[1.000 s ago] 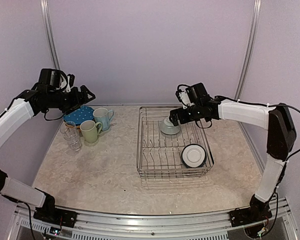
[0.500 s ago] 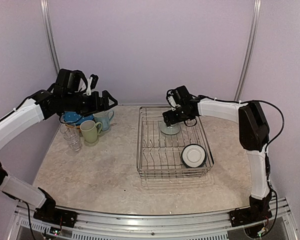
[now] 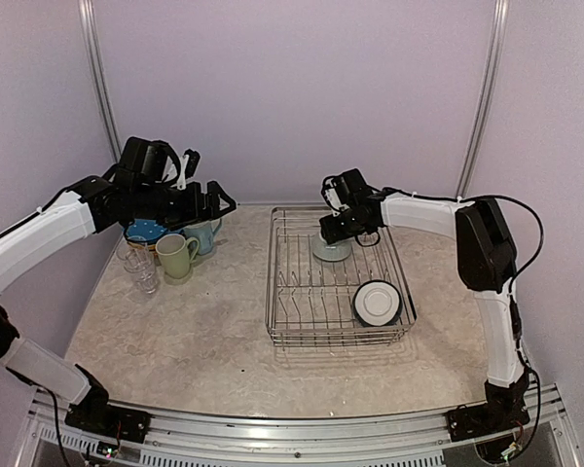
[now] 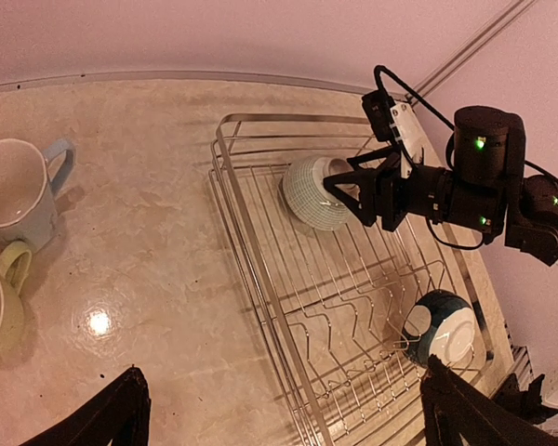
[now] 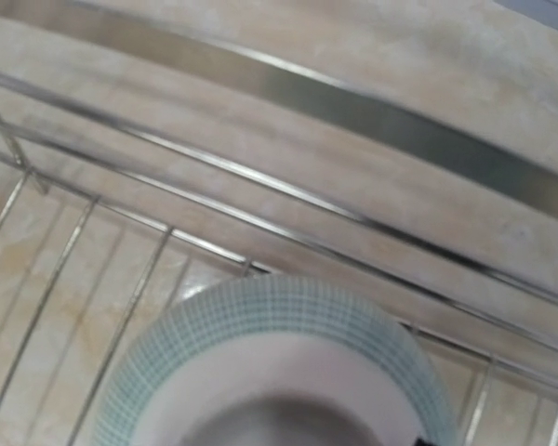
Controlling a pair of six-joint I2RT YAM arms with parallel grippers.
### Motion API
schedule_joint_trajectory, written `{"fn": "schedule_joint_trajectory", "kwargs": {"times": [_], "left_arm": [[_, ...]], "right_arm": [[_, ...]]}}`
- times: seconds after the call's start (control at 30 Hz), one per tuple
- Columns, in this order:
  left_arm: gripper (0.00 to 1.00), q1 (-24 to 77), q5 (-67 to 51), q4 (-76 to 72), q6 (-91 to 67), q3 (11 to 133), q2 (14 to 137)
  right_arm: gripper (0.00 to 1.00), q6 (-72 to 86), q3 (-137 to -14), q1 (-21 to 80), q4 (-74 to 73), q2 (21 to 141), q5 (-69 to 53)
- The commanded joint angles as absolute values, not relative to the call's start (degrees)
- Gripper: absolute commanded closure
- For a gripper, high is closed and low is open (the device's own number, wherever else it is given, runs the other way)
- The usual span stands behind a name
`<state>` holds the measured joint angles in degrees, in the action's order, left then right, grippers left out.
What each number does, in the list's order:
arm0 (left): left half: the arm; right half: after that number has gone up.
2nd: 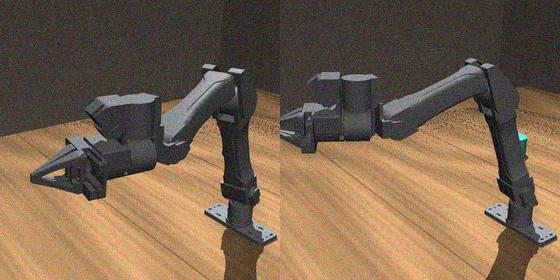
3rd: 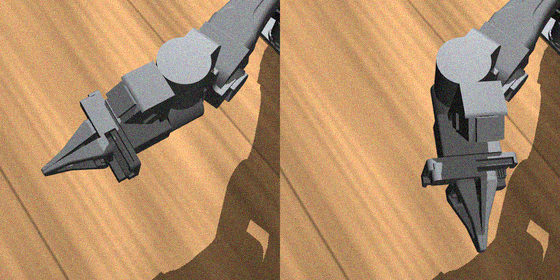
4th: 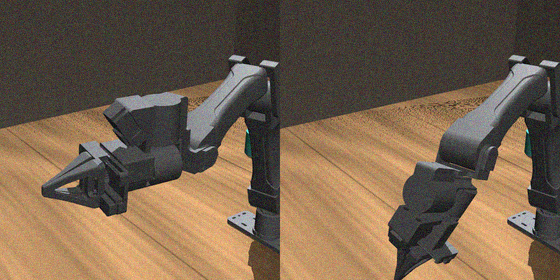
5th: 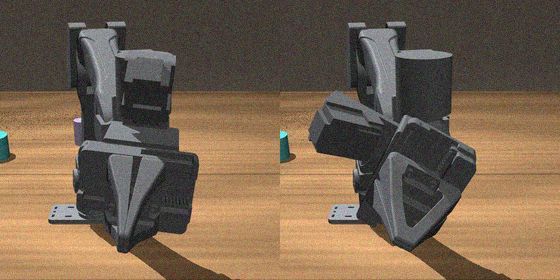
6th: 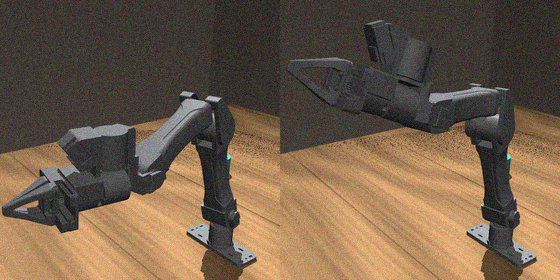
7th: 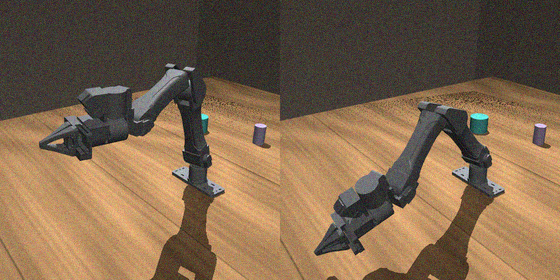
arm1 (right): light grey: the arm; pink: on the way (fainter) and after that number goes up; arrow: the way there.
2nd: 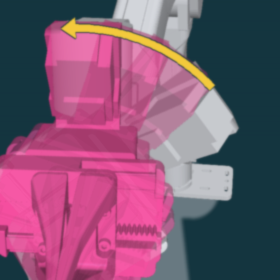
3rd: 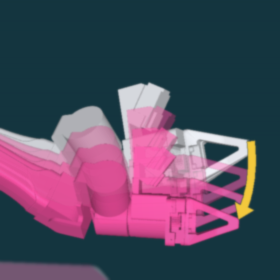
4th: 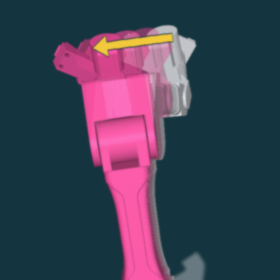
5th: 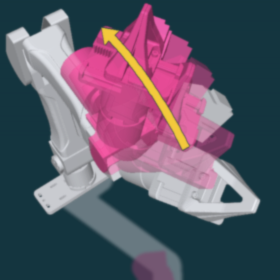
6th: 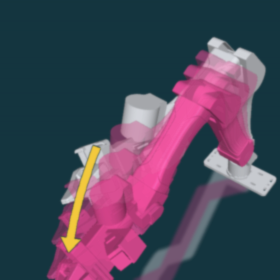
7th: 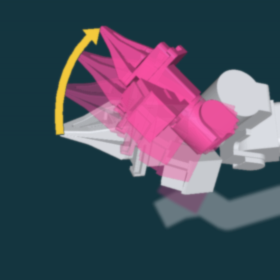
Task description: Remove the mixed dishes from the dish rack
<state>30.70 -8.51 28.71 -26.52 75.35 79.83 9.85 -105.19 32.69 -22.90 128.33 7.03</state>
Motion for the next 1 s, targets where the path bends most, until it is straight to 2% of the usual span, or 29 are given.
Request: {"fn": "schedule_joint_trajectory", "kwargs": {"times": [0.0,0.07,0.13,0.23,0.37,0.63,0.77,0.97], "left_arm": [[0.04,31.1,-7.9,28.2,-26.2,75.6,80.5],[0.04,31.1,-7.9,28.3,-26.3,75.7,80.7],[0.04,31.2,-8.0,28.3,-26.3,75.8,80.9],[0.04,31.3,-7.9,28.6,-26.3,75.9,81.0],[0.03,31.4,-7.8,28.8,-26.3,76.0,81.1],[0.03,31.7,-7.4,29.4,-26.3,76.4,81.4],[0.03,31.8,-7.3,29.8,-26.5,76.7,81.6],[0.03,32.1,-7.1,30.0,-26.7,76.8,81.9]], "right_arm": [[0.42,9.5,-106.5,32.1,-22.9,130.8,6.2],[0.42,9.3,-106.6,32.0,-22.8,131.2,6.3],[0.36,9.1,-107.1,32.0,-23.0,131.6,6.5],[0.38,9.1,-107.6,32.0,-23.3,132.0,6.5],[0.54,9.4,-107.3,32.0,-23.2,131.8,5.8],[0.68,9.7,-105.5,32.0,-22.2,128.1,4.2],[0.82,10.7,-104.0,31.9,-21.1,124.7,3.9],[0.89,13.6,-94.8,31.8,-13.0,117.0,1.6]]}}
